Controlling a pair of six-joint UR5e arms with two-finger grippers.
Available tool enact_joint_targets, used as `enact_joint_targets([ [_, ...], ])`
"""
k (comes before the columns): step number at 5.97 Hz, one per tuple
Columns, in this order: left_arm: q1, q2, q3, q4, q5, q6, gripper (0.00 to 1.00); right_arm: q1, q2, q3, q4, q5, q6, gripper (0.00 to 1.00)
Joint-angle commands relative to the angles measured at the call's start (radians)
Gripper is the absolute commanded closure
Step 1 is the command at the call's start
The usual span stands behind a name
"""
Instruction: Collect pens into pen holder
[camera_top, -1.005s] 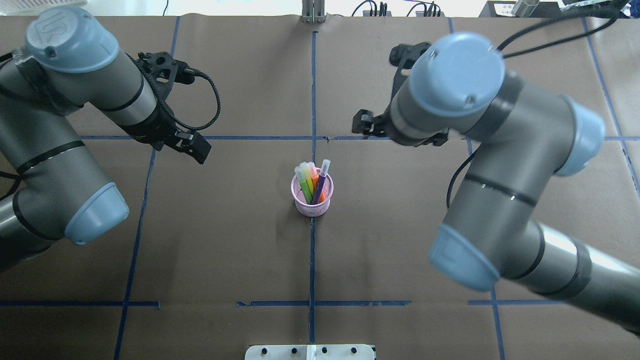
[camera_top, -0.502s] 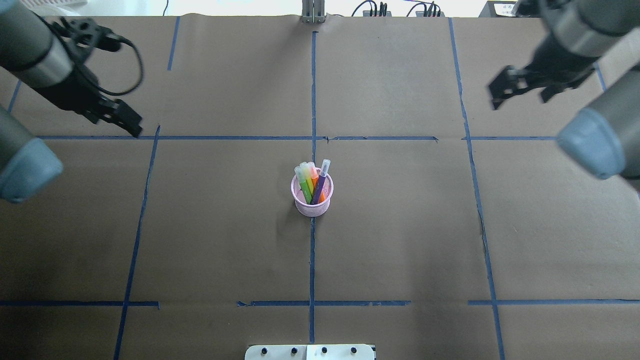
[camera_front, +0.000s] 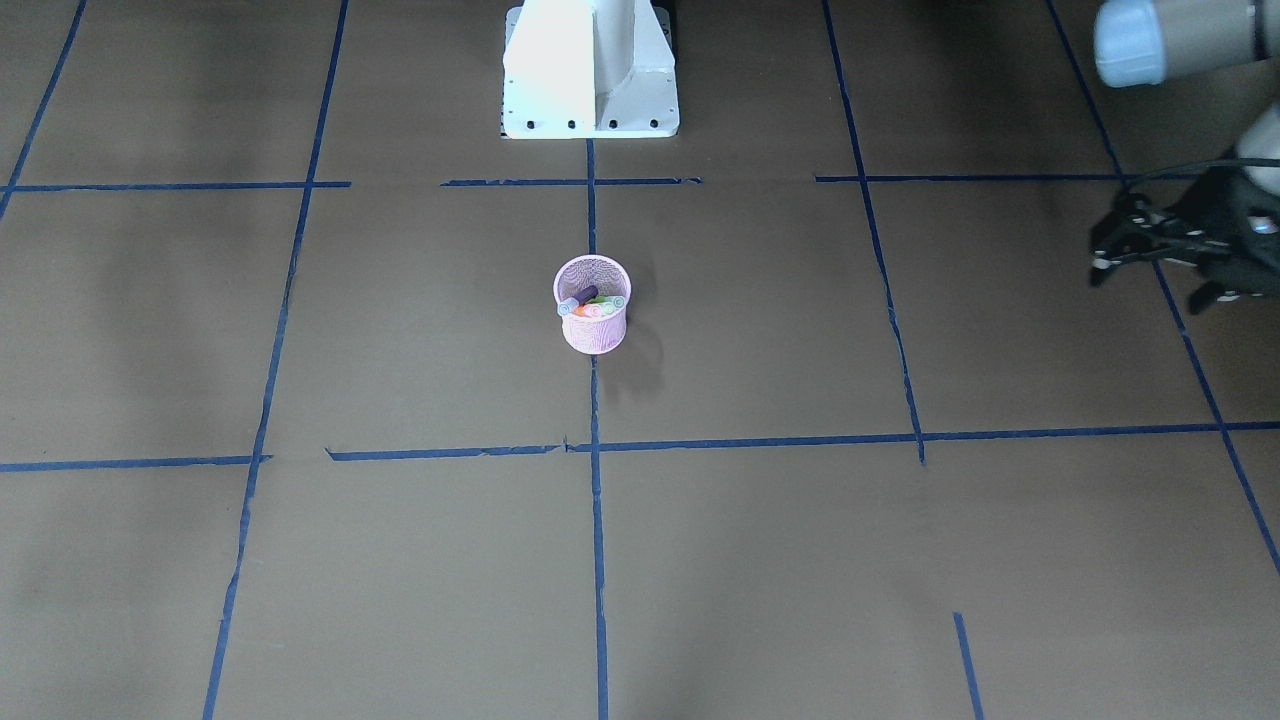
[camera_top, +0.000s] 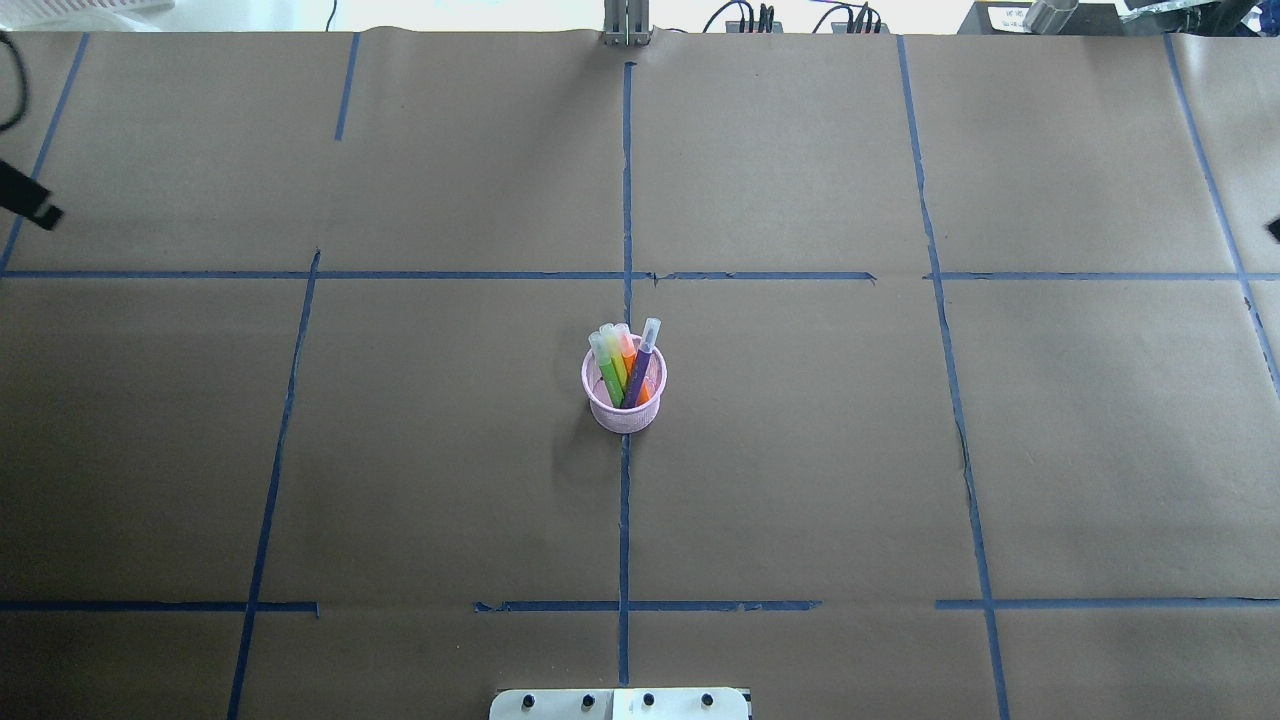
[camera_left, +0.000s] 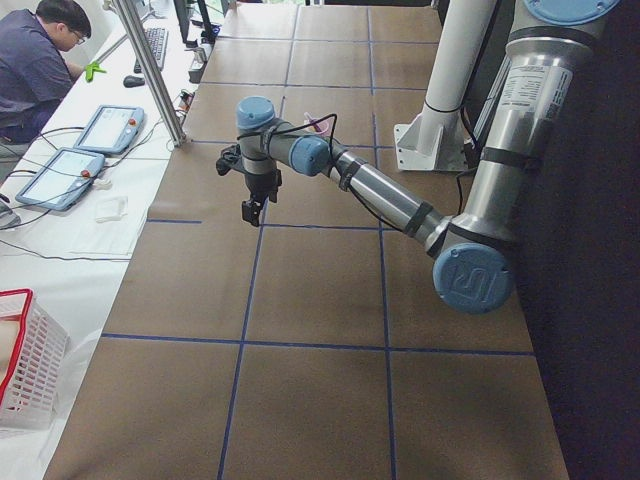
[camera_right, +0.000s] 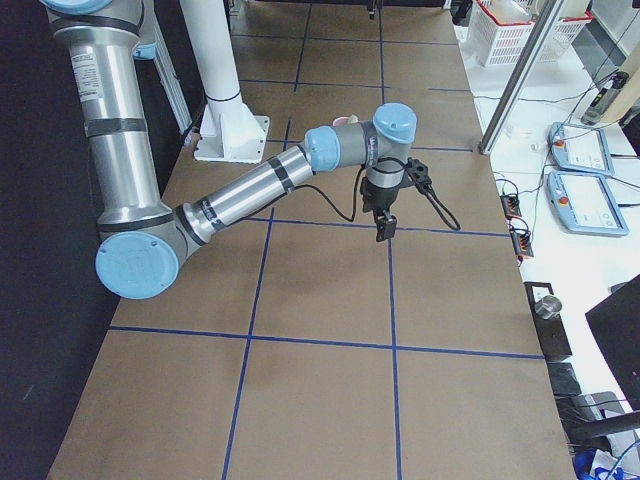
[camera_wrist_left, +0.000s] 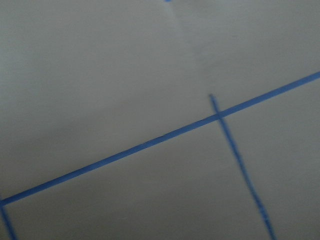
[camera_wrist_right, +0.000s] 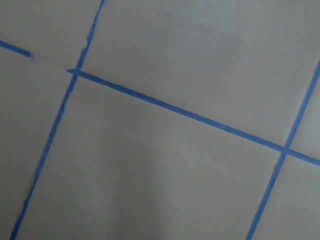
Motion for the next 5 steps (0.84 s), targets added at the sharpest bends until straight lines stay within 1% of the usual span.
enact_joint_targets([
  [1,-0.163,0.1,0.043,-0.008,-0.062,0.123,0.0,0.194,-0.104,-0.108,0.0,0.092,-0.311,0.0],
  [2,-0.284,0.116,0.134,-0.005,-0.16,0.266,0.0,0.275,-0.111,-0.176,0.0,0.088,-0.346,0.0],
  [3,-0.336,0.156,0.17,-0.015,-0.176,0.323,0.0,0.3,-0.105,-0.229,0.002,0.084,-0.334,0.0],
  [4,-0.34,0.188,0.154,-0.015,-0.175,0.323,0.0,0.3,-0.105,-0.228,0.002,0.084,-0.291,0.0],
  [5,-0.34,0.232,0.154,-0.017,-0.172,0.326,0.0,0.3,-0.114,-0.23,0.062,0.041,-0.271,0.0],
])
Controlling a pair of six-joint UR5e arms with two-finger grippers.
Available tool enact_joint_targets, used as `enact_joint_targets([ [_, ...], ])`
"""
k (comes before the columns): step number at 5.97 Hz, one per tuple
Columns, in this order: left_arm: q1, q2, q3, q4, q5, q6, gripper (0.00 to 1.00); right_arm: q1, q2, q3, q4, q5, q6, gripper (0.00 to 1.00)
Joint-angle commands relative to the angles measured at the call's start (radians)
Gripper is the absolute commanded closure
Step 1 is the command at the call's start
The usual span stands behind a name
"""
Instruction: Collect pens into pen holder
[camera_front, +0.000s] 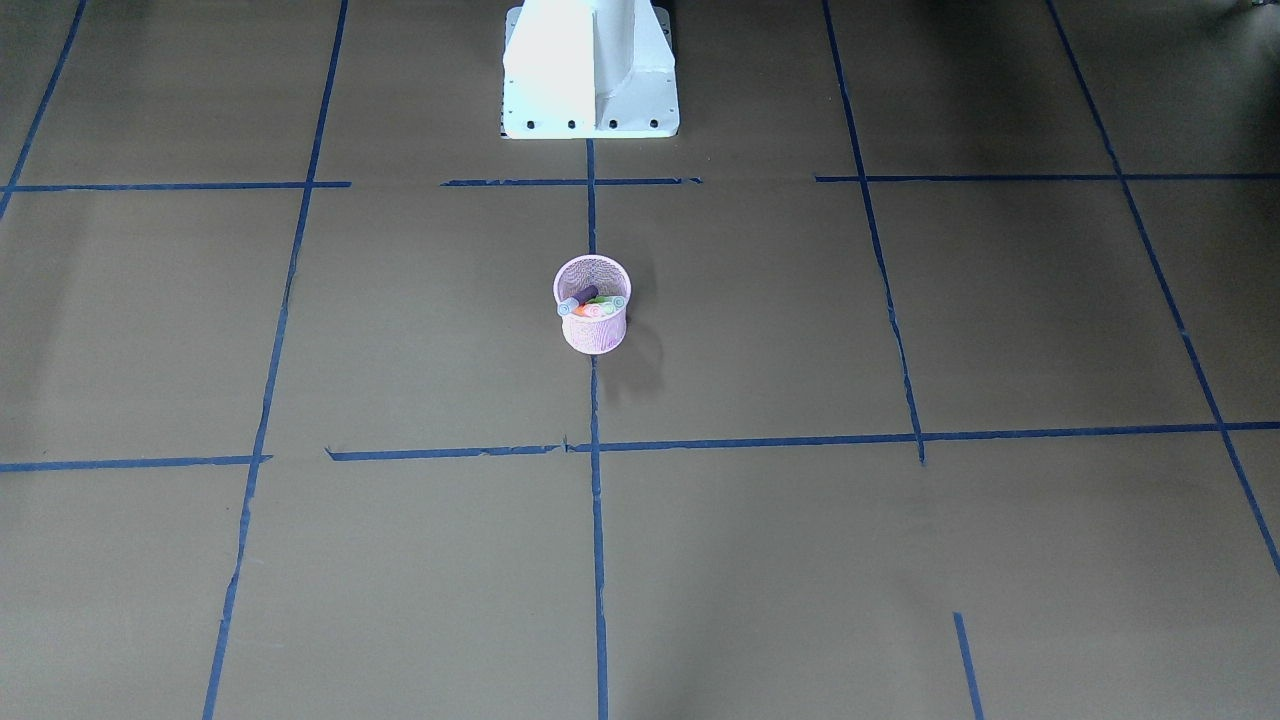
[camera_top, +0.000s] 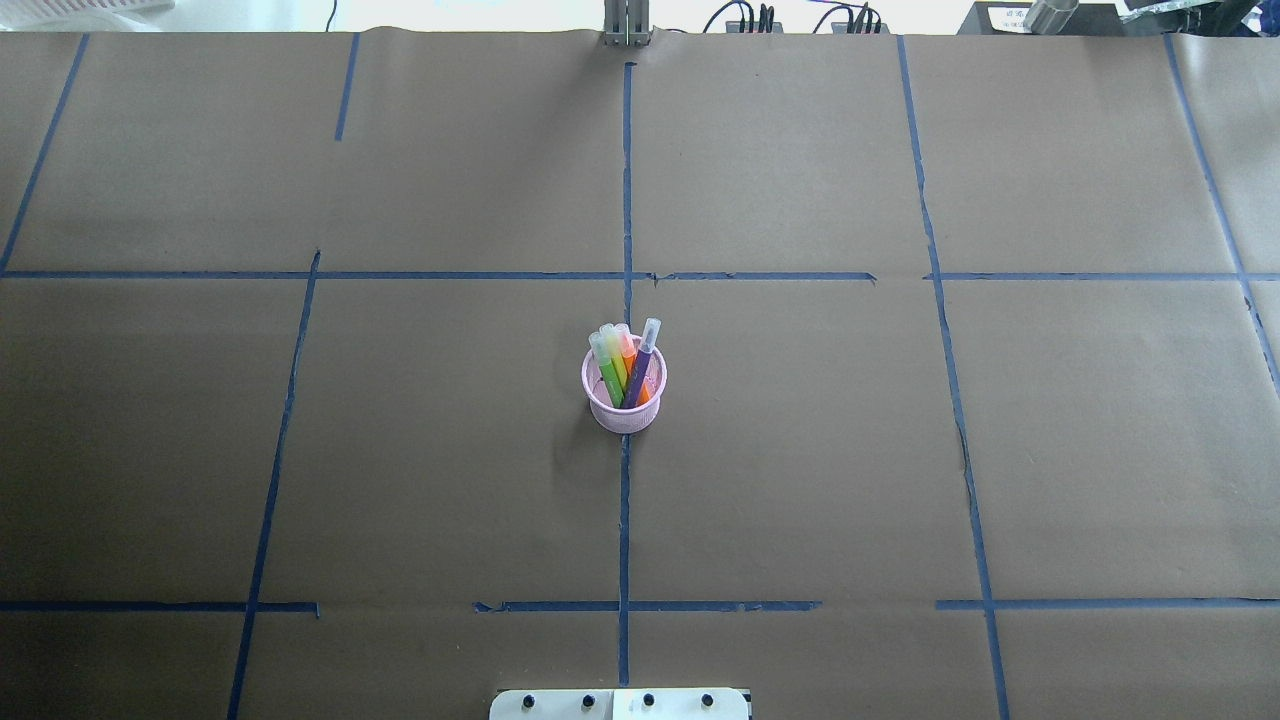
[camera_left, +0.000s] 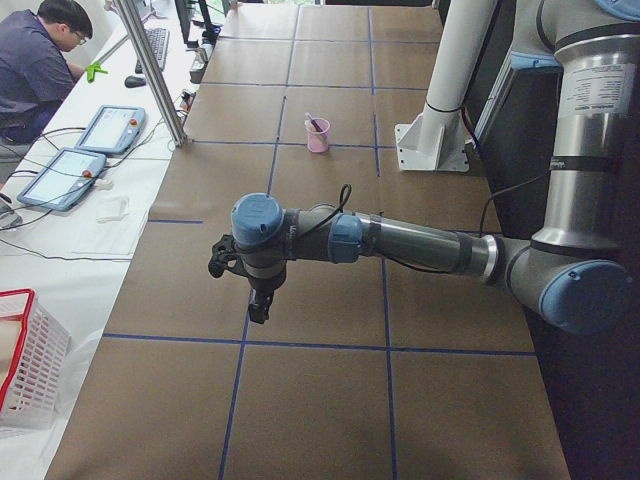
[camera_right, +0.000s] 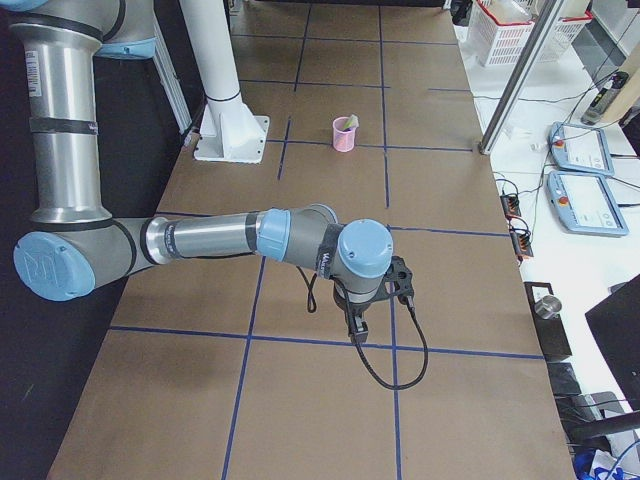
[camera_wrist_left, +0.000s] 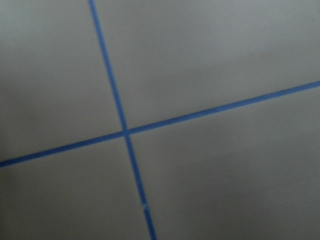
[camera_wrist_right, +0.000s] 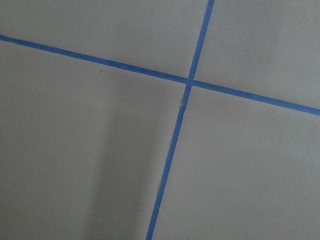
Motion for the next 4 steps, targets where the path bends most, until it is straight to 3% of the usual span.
enact_joint_targets([
  [1,-0.003,0.056,0.02,-0.006,0.0,0.005,0.0,0.003,-0.015,-0.006,0.084,-0.09,0.101,0.0],
  [4,-0.003,0.083,0.031,-0.052,0.015,0.001,0.0,-0.001,-0.028,-0.007,0.088,-0.065,0.12,0.0],
])
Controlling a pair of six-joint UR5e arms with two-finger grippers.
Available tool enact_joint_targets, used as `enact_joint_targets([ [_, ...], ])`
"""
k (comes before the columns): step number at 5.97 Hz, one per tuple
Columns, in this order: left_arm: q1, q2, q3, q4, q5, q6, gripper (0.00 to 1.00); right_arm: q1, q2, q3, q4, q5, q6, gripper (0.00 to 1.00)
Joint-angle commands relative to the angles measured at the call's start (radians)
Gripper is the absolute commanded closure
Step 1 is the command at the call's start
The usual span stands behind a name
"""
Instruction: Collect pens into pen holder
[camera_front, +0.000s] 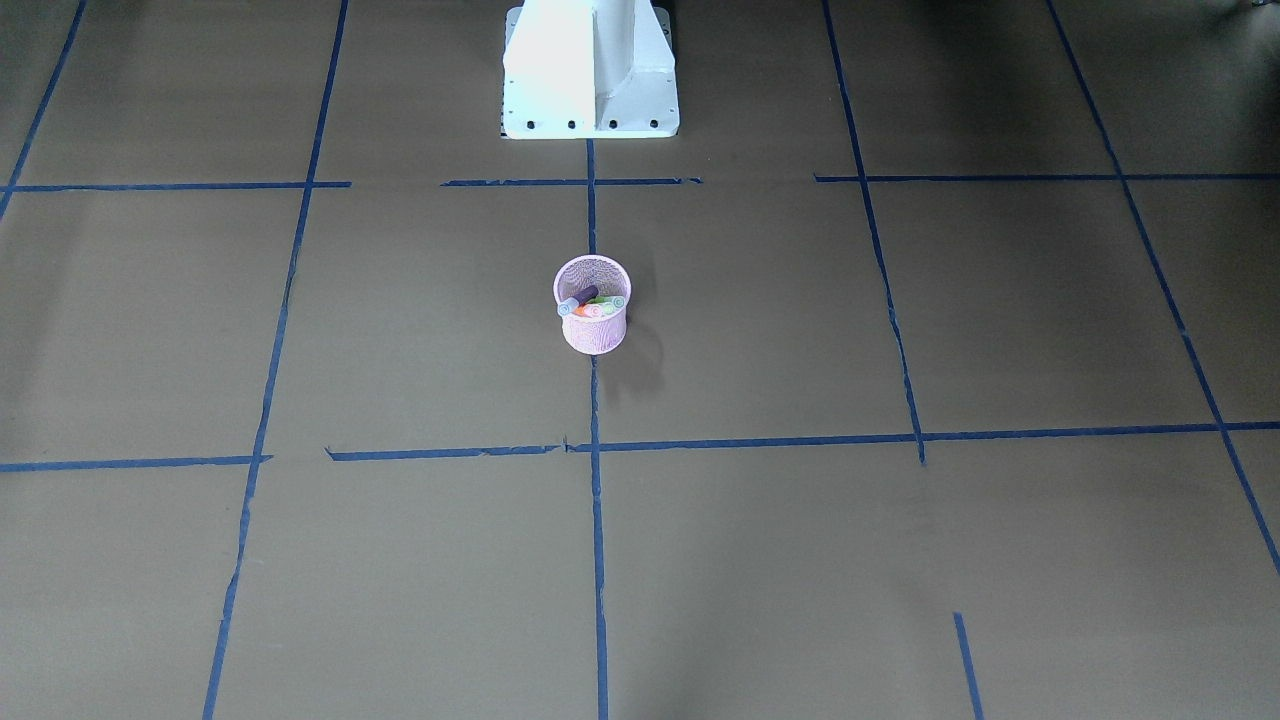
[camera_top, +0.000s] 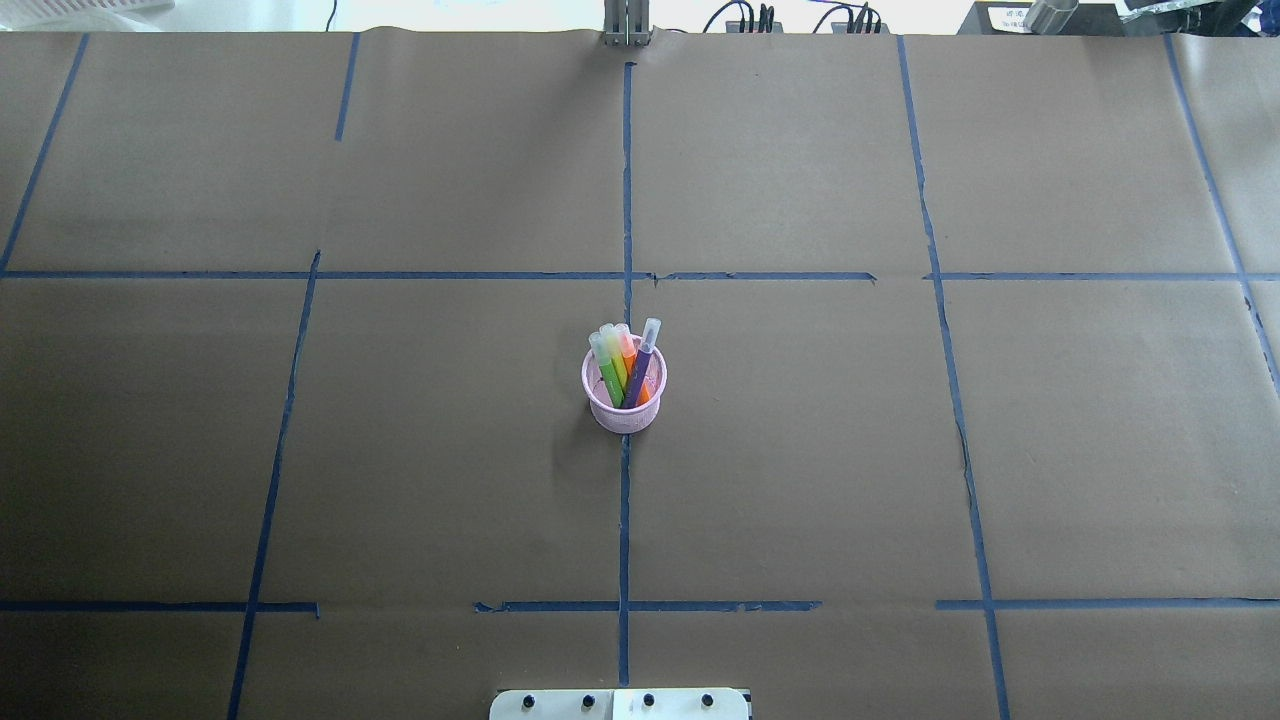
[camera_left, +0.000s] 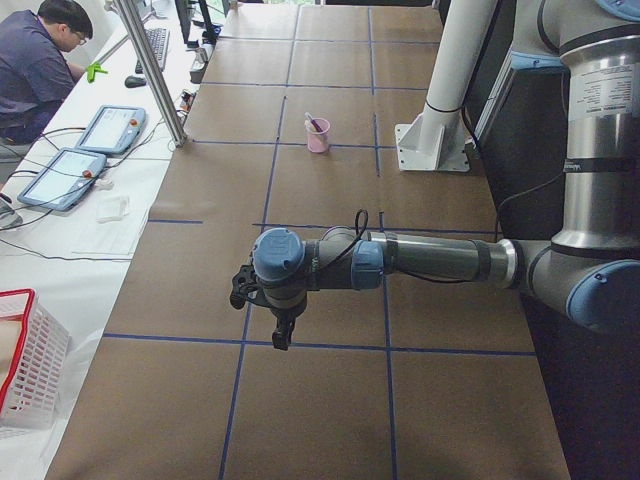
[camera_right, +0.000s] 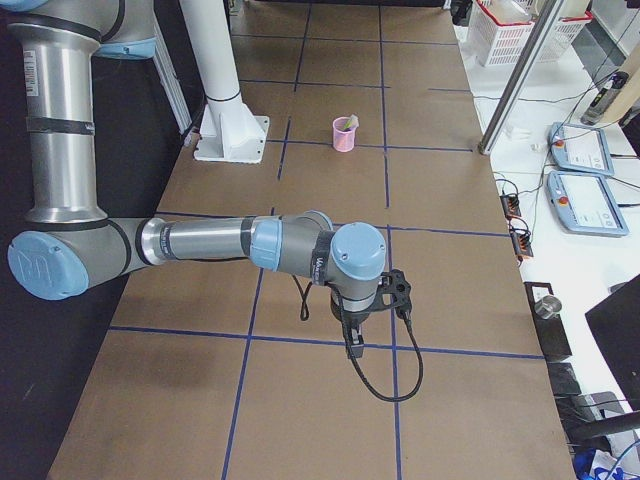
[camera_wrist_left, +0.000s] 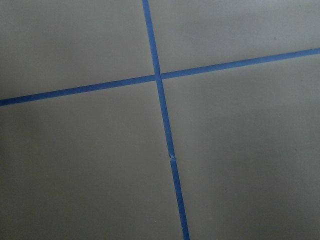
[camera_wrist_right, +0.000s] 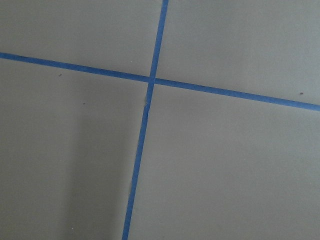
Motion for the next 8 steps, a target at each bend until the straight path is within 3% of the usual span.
enact_joint_targets([
  [1,0.001,0.013,-0.014,-0.008,0.015,0.001,0.0,-0.007,-0.004,-0.001,0.001,0.009,0.002,0.0],
  [8,0.001,0.018,-0.004,-0.006,0.014,0.002,0.0,-0.013,-0.005,-0.001,0.003,0.011,0.002,0.0],
])
